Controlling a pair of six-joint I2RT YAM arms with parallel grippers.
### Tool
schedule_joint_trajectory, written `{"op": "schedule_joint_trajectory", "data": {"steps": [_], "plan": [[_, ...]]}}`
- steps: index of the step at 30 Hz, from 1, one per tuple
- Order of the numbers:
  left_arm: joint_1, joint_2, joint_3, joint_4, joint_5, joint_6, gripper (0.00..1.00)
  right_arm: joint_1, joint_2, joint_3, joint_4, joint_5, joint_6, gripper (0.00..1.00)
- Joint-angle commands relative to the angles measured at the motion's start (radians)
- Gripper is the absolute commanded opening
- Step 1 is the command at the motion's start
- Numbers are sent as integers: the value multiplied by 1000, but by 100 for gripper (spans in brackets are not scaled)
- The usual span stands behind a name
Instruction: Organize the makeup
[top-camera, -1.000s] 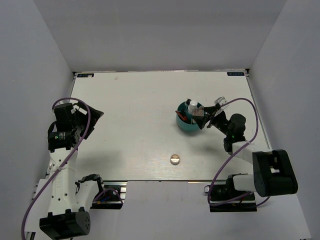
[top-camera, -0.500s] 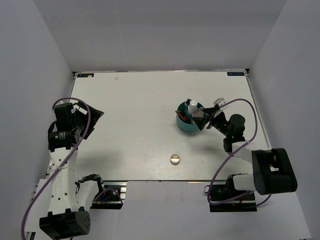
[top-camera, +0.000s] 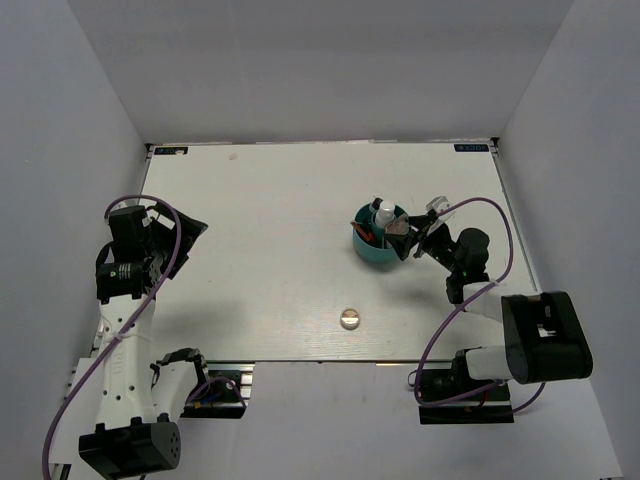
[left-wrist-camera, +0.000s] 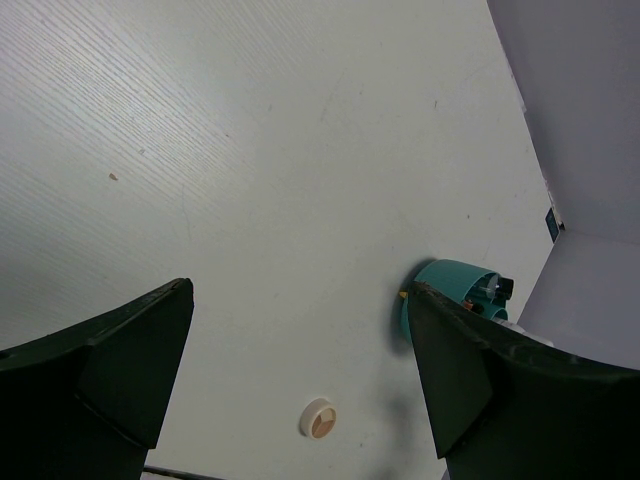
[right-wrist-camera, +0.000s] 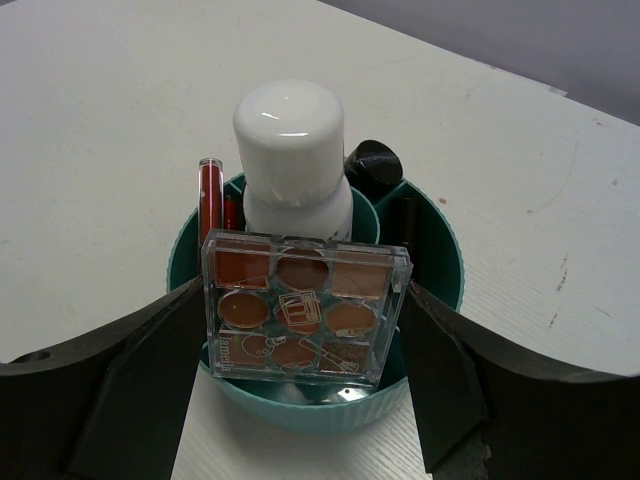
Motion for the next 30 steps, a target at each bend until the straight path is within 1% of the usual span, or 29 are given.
{"op": "schedule_joint_trajectory", "data": {"steps": [1, 3, 4, 5, 8, 9, 14, 17, 22, 24, 26, 30], "plan": [[6, -3, 8, 16, -2, 2, 98, -1, 12, 5, 67, 26, -29, 0], [6, -3, 8, 16, -2, 0, 98, -3, 15, 5, 64, 29, -37, 2], [6, -4, 6, 16, -2, 0, 98, -4, 16, 5, 61, 32, -40, 7], [6, -6, 6, 16, -2, 0, 98, -3, 18, 5, 58, 34, -43, 15], [6, -4, 5, 19, 1, 0, 98, -4, 21, 3, 55, 28, -48, 23], [6, -6, 3, 18, 1, -1, 98, -6, 21, 5, 55, 28, -48, 25], [6, -6, 2, 19, 6, 0, 98, -6, 28, 9, 58, 25, -48, 26], [6, -6, 2, 19, 6, 0, 98, -6, 33, 14, 58, 20, -48, 35], [6, -9, 0, 21, 6, -1, 98, -1, 33, 15, 49, 9, -52, 45], [6, -7, -1, 21, 7, -1, 98, -4, 28, 12, 46, 8, -54, 54], [6, -6, -3, 26, 12, -1, 98, -6, 28, 12, 41, -1, -54, 65], [6, -1, -5, 32, 26, -1, 98, -6, 24, 12, 38, -7, -57, 74]]}}
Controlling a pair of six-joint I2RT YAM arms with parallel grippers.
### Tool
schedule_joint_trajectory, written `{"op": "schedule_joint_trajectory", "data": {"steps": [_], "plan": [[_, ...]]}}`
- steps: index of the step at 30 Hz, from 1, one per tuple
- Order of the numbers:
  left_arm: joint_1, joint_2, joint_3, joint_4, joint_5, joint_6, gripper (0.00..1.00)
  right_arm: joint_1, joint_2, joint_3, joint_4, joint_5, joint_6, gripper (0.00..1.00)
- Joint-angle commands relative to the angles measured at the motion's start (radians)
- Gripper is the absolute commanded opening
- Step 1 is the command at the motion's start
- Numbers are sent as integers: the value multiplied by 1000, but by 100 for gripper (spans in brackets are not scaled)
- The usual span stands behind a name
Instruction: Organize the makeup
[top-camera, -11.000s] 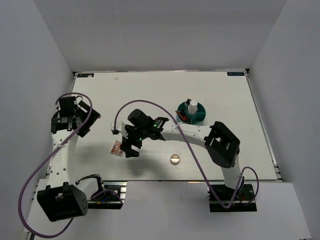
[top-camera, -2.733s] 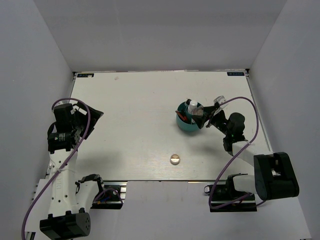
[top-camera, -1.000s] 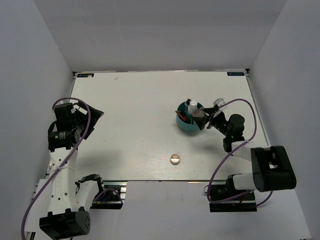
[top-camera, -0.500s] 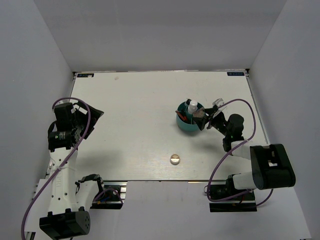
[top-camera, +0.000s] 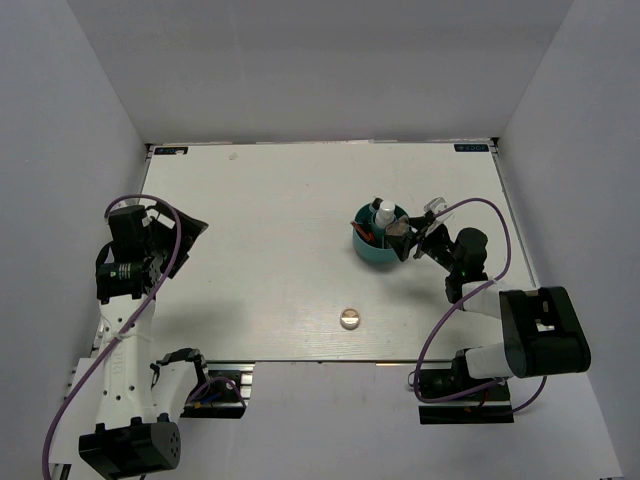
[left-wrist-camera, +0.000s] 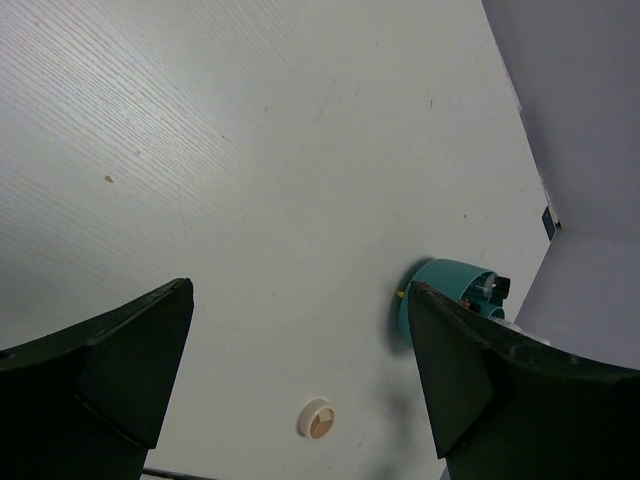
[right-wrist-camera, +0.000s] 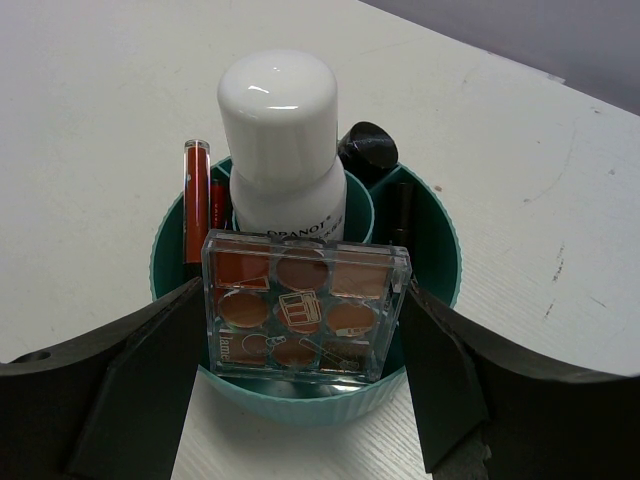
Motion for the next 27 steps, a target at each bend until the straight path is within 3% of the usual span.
{"op": "schedule_joint_trajectory", "data": {"steps": [1, 8, 18, 23, 25, 27], "plan": [[6, 0, -6, 27, 25, -1, 98, -4, -10, 14, 37, -18, -17, 76], [6, 14, -9, 46, 70, 10, 98, -4, -12, 17, 26, -34, -19, 88], [6, 22, -14, 63, 106, 17, 98, -11, -71, 28, -5, -70, -14, 88], [6, 28, -46, 107, 180, 28, 98, -32, -229, 37, -178, -170, -51, 81], [6, 28, -64, 124, 204, 26, 97, -43, -307, 63, -279, -291, -98, 76], [6, 30, -96, 152, 244, 25, 96, -46, -352, 86, -489, -470, -236, 68]]}}
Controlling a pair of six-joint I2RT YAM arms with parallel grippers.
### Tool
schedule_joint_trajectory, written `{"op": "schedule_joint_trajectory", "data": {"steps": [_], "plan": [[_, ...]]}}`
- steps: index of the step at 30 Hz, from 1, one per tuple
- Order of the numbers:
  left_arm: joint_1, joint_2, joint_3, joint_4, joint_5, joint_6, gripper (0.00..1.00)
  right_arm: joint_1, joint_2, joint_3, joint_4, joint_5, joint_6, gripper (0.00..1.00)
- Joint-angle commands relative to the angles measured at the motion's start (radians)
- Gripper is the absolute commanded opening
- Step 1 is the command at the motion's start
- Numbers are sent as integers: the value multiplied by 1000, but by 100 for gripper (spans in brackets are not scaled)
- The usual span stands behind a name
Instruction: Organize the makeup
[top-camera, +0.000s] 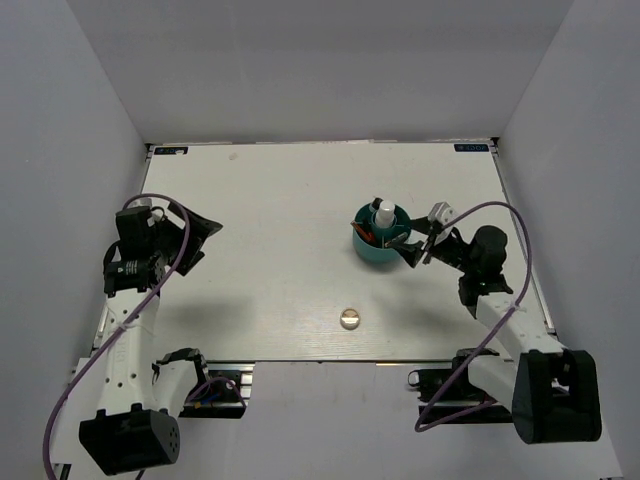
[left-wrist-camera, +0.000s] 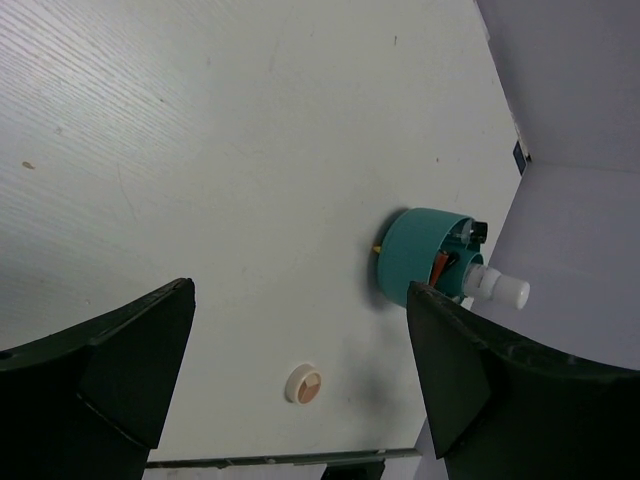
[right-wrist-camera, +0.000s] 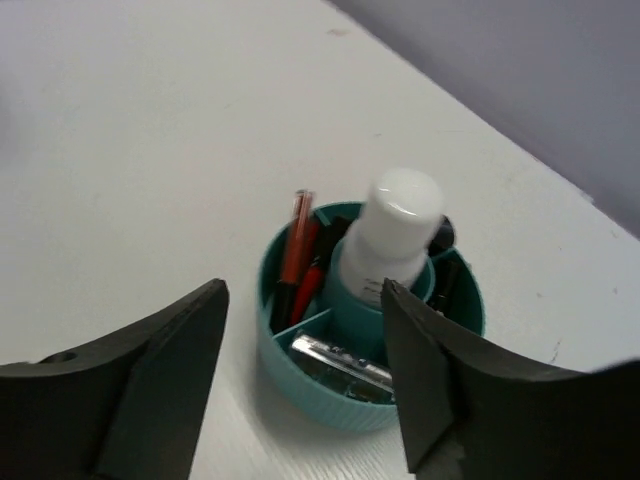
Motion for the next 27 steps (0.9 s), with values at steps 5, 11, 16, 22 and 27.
{"op": "schedule_joint_trajectory", "data": {"steps": [5, 11, 16, 22, 27], "plan": [[6, -6, -77, 97, 136, 20, 91, 3, -50, 294, -1200, -494, -963, 40], [6, -6, -92, 117, 187, 58, 86, 108, 243, 499, -2014, -274, -1642, 39], [6, -26, -103, 103, 192, 69, 86, 243, 182, 457, -1757, -102, -1386, 60], [6, -72, -116, 57, 181, 77, 86, 499, 222, 458, -1529, 48, -1056, 78], [6, -95, -120, 31, 170, 77, 87, 640, 300, 499, -1413, 254, -873, 89]]}}
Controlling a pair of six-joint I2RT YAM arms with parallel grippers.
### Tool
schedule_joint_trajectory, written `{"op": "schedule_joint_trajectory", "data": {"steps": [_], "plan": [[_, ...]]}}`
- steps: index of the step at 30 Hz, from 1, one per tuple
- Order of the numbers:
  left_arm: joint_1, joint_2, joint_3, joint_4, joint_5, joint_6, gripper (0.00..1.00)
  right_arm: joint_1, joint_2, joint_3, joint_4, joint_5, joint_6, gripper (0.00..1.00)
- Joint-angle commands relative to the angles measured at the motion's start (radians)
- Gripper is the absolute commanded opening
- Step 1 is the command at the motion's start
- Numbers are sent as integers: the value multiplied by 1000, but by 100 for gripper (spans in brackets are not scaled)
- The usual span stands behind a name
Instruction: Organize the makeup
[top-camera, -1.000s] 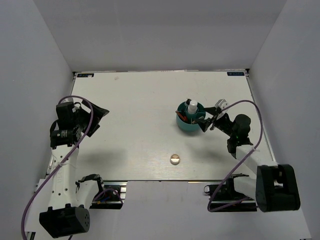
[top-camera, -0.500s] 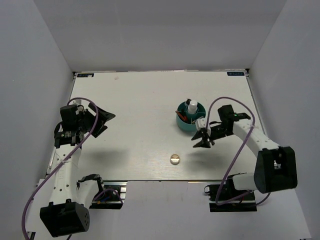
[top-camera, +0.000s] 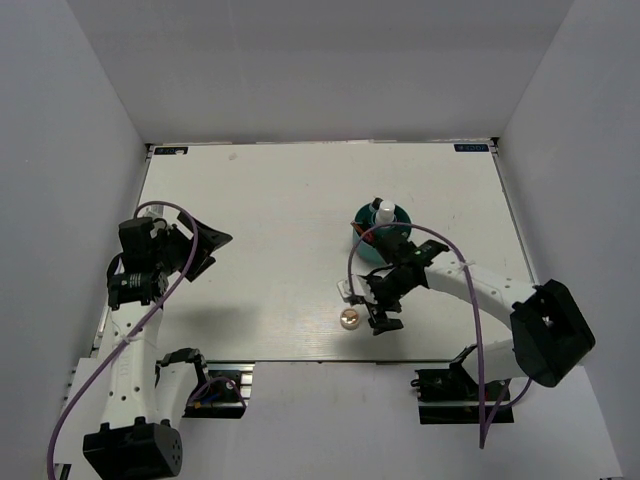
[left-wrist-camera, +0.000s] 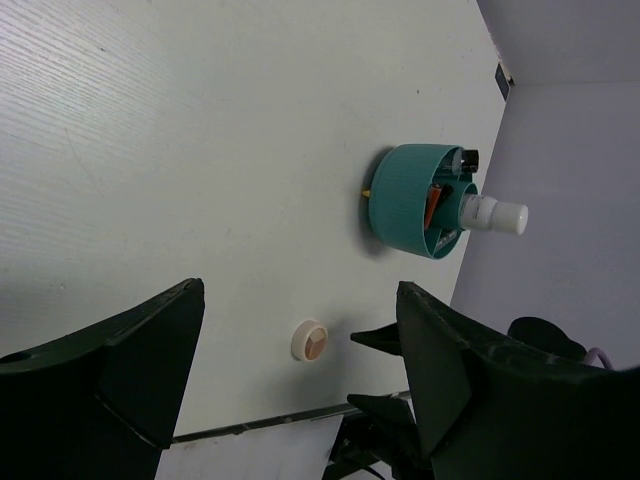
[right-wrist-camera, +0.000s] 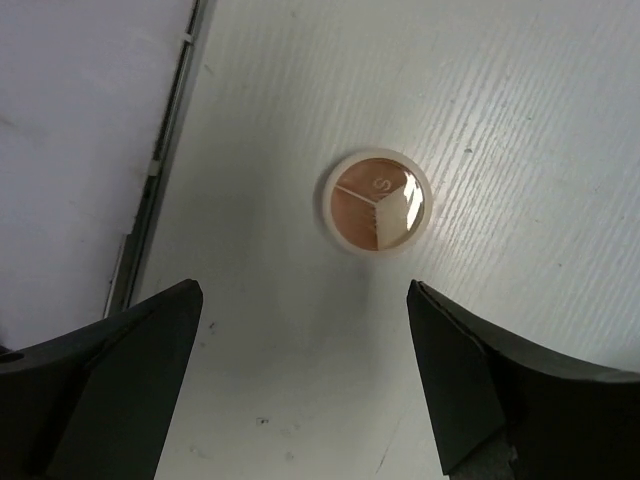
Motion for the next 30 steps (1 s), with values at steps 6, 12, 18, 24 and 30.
{"op": "schedule_joint_trajectory", "data": {"steps": [6, 12, 18, 24, 30], "plan": [[6, -36, 11, -65, -26, 34, 87, 176, 101, 162, 107, 321, 301, 86], [6, -45, 19, -91, -34, 47, 88, 270, 160, 220, 68, 433, 329, 84], [6, -51, 20, -107, -40, 59, 88, 354, 224, 292, -31, 465, 344, 83], [6, -56, 20, -116, -43, 61, 88, 408, 319, 330, -67, 555, 375, 83], [6, -59, 31, -127, -51, 68, 88, 446, 354, 303, -25, 664, 396, 83]]}}
